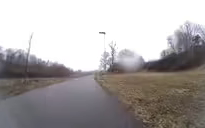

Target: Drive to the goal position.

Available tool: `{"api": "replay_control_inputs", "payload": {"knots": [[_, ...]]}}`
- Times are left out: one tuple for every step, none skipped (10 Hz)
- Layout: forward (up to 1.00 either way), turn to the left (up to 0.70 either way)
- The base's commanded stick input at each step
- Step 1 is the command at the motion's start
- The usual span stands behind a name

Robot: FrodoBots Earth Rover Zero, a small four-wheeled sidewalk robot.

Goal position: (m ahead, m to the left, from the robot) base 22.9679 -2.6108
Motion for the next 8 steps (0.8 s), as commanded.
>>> {"api": "replay_control_inputs", "payload": {"knots": [[0.7,0.0],[0.7,0.0],[0.7,0.0],[0.7,0.0],[0.7,0.0],[0.7,0.2],[0.7,0.35],[0.7,0.35]]}}
